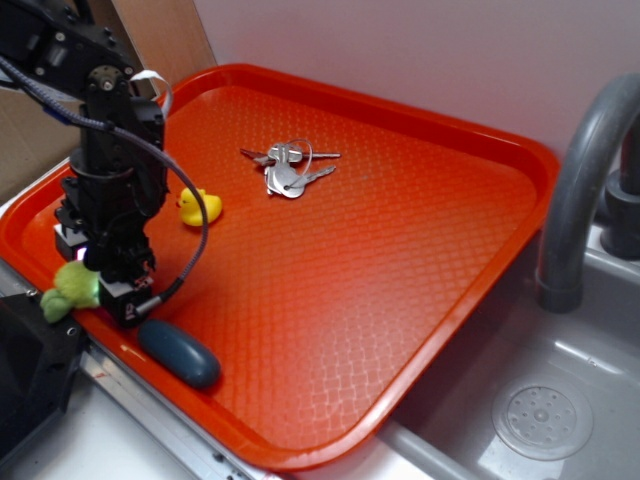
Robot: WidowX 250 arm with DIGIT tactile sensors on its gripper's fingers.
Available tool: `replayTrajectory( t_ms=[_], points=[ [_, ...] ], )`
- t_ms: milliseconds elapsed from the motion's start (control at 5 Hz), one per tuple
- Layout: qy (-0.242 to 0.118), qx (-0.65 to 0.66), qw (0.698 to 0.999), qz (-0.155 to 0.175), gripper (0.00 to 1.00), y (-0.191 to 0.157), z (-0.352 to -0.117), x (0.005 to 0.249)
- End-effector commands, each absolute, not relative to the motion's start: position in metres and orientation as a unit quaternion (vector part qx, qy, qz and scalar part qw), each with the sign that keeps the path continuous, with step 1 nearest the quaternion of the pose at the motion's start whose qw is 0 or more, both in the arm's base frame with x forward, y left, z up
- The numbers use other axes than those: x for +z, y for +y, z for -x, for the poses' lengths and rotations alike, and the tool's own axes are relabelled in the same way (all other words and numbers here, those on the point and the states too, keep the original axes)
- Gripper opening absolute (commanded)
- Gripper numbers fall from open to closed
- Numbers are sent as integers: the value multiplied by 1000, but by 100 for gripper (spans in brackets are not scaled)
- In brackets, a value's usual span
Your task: Grab the green animal.
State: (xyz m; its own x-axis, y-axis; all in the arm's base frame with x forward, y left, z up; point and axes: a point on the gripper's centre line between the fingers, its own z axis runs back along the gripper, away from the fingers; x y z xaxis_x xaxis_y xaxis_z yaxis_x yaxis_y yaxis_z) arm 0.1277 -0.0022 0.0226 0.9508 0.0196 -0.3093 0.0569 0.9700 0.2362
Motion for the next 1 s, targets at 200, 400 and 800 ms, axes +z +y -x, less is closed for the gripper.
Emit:
replayTrajectory(
  t_ms=[200, 400, 800],
  points=[
    [25, -2, 998, -60, 0, -9, -183, 142],
    [-8, -18, 999, -30, 0, -29, -199, 182],
    [-72, -80, 994, -18, 0, -53, -215, 210]
  ],
)
